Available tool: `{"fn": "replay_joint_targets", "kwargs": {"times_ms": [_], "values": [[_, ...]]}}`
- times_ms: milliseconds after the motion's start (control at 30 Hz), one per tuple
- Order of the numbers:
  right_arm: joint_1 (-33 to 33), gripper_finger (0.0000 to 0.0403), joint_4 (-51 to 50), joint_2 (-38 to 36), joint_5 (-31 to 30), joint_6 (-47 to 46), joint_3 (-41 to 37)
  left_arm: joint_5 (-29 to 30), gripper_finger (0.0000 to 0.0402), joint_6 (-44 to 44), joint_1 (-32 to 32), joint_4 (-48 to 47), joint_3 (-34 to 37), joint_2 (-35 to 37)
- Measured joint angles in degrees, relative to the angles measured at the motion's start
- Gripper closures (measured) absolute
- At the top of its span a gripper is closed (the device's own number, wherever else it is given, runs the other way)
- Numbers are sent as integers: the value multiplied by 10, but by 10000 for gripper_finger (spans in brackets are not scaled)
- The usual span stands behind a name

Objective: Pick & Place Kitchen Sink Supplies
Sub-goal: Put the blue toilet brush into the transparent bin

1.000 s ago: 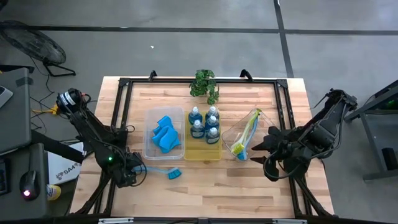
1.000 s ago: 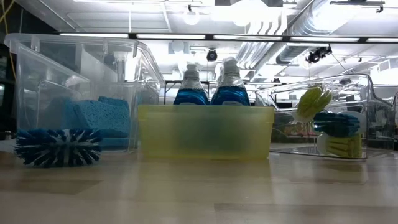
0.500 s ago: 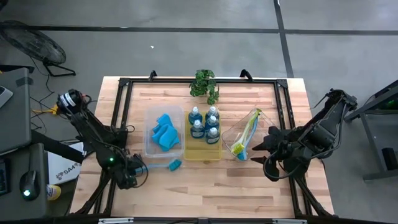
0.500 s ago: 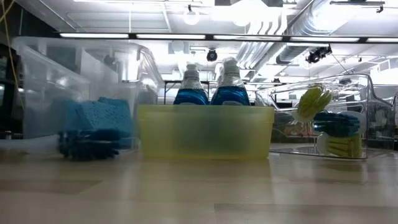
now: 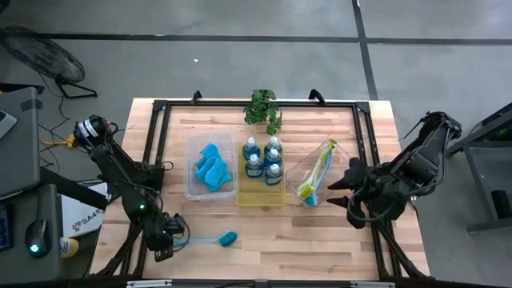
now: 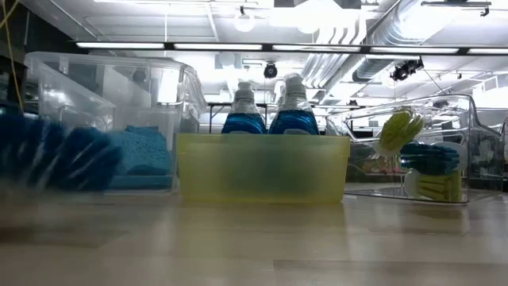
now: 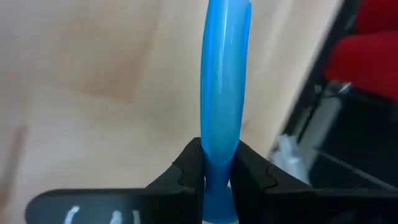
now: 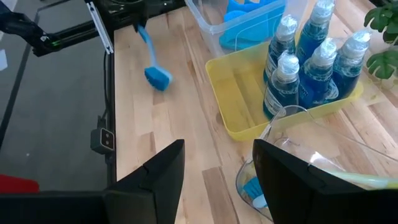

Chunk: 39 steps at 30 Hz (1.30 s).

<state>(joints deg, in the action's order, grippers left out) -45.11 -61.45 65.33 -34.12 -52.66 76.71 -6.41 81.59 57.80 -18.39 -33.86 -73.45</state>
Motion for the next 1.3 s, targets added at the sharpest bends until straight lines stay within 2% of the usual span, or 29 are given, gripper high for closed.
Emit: {"fn": "replay_joint_targets", "kwargs": {"times_ms": [200,367,467,633,800,900,1033,1200,1300], "values": [[0,219,0,-1,-1,15,0,50,357,-2,0,18,-55,0],[0,219,3,-1,-9,13,0,135,357,-20,0,15,-115,0],[0,219,18,-1,-11,18,0,222,357,-53,0,5,-154,0],[0,219,65,-1,-40,63,0,405,357,-138,-8,3,-217,1],[0,219,157,3,-93,138,0,526,357,-265,-51,29,-271,1],[0,219,231,13,-122,208,0,537,357,-366,-97,70,-292,1],[5,219,313,30,-140,292,0,516,357,-488,-158,157,-307,1],[10,219,390,48,-186,335,0,453,357,-566,-220,232,-308,1],[23,219,432,64,-193,356,0,427,354,-593,-251,273,-308,-5]]}}
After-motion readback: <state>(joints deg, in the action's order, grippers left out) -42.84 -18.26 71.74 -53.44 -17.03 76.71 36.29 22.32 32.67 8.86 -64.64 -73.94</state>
